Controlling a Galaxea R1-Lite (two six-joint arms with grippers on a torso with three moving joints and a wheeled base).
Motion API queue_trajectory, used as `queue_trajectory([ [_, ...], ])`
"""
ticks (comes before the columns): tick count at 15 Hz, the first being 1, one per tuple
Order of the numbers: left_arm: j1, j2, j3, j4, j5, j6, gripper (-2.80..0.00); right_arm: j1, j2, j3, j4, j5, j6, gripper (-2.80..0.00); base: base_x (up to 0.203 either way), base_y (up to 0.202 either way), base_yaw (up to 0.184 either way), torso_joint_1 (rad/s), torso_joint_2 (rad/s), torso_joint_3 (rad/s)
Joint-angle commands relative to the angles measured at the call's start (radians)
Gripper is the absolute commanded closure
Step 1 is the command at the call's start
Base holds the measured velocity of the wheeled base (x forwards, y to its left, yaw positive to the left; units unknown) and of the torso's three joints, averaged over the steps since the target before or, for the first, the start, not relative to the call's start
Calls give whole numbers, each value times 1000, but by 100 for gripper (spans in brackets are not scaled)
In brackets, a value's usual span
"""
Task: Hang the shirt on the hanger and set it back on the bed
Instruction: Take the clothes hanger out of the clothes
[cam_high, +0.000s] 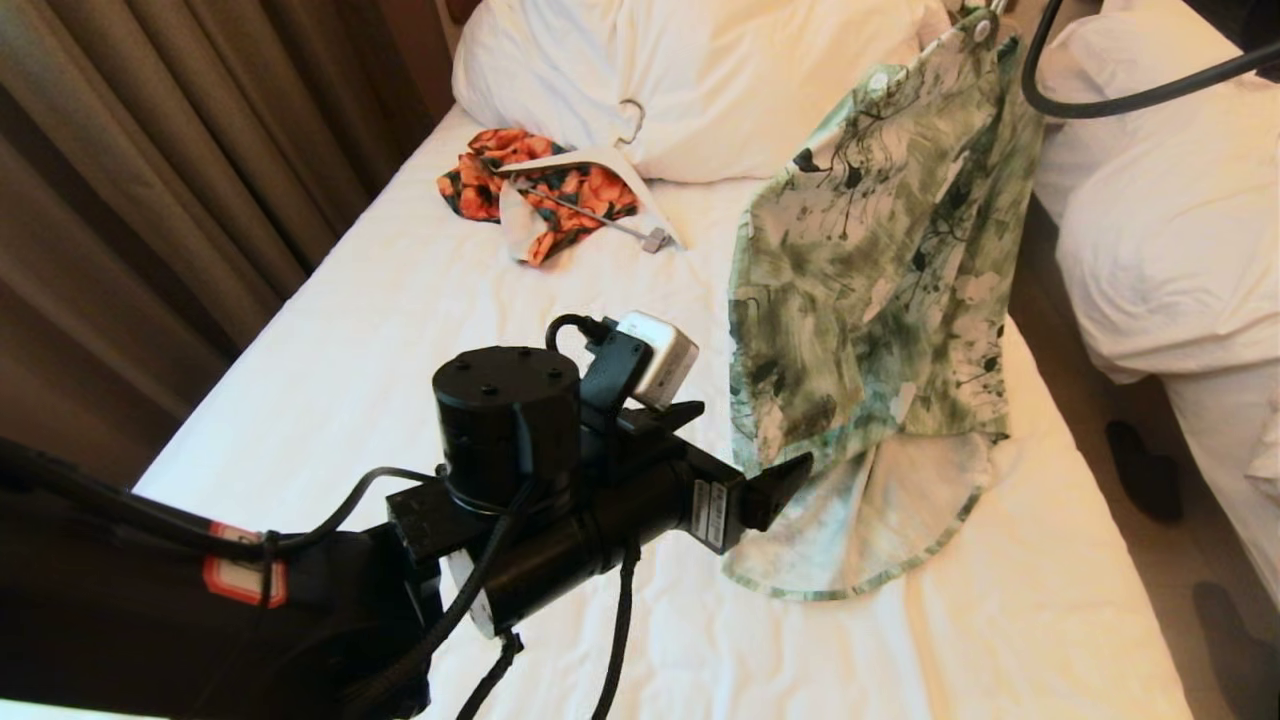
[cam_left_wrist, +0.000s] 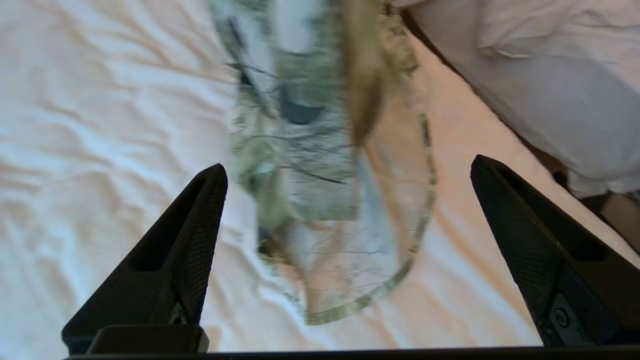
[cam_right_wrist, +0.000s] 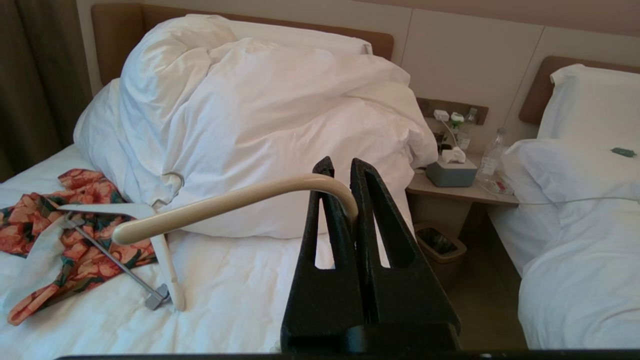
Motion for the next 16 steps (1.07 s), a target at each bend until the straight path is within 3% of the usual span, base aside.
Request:
queue_trajectory([
  [1, 17, -23, 9, -8, 14, 5, -280, 1, -3, 0, -2, -2, -3, 0, 0, 0, 0, 0, 0, 0],
  [9, 10, -5, -42, -25, 17, 14, -280, 4, -2, 0, 0, -2, -4, 0, 0, 0, 0, 0, 0, 0],
  [16, 12, 129, -189, -26, 20, 25, -280, 72, 9, 0, 3, -6, -11, 0, 0, 0, 0, 0, 0, 0],
])
